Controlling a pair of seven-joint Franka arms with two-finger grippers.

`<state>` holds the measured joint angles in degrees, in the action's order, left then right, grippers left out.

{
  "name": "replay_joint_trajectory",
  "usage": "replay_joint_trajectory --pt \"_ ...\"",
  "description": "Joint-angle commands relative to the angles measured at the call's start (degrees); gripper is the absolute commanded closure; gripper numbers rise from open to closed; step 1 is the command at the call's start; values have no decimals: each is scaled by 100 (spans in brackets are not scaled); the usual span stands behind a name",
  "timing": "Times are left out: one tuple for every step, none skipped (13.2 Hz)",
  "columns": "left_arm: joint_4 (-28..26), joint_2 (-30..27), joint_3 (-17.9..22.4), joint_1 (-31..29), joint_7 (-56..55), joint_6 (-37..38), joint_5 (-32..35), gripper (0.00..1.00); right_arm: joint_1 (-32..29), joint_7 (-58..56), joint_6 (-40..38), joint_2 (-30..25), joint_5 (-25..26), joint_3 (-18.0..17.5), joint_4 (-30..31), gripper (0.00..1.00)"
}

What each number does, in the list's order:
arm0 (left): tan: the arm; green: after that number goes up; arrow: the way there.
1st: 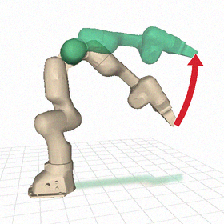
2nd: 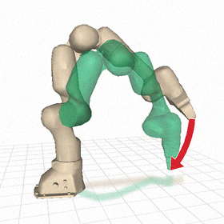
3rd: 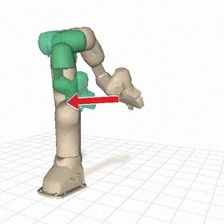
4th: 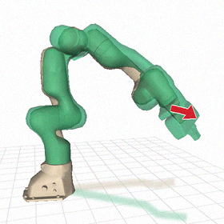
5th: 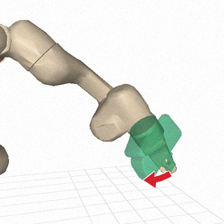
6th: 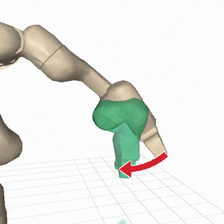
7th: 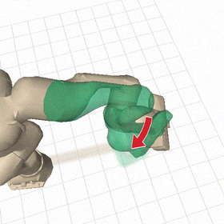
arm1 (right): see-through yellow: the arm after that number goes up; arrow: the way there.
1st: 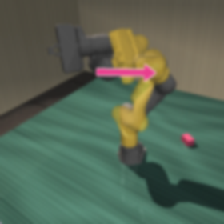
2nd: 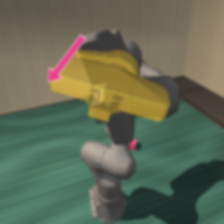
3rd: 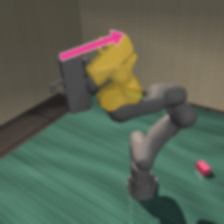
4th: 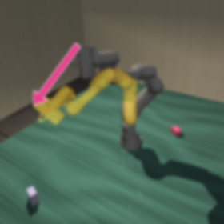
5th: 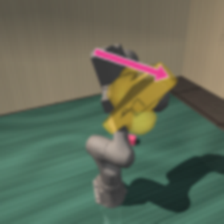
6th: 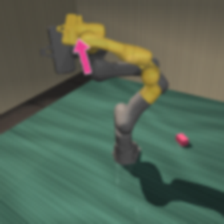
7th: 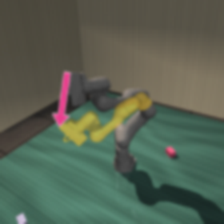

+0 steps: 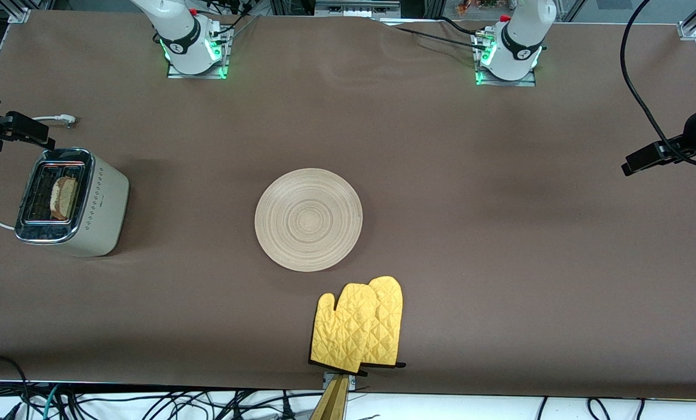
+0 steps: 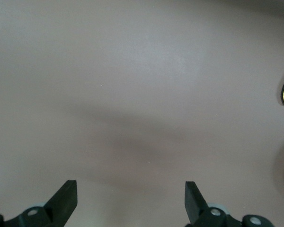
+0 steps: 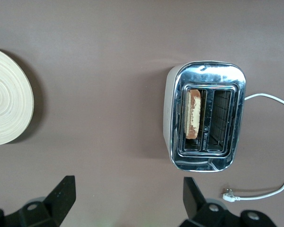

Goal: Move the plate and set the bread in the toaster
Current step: 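Open the right gripper and raise it away from the toaster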

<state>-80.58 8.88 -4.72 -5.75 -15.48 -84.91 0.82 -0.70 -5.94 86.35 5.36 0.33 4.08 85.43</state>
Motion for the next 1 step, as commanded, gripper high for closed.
replay_joint_trajectory --pt "174 79 -11 4 -87 80 -73 0 -26 102 14 -43 -33 -30 8 0"
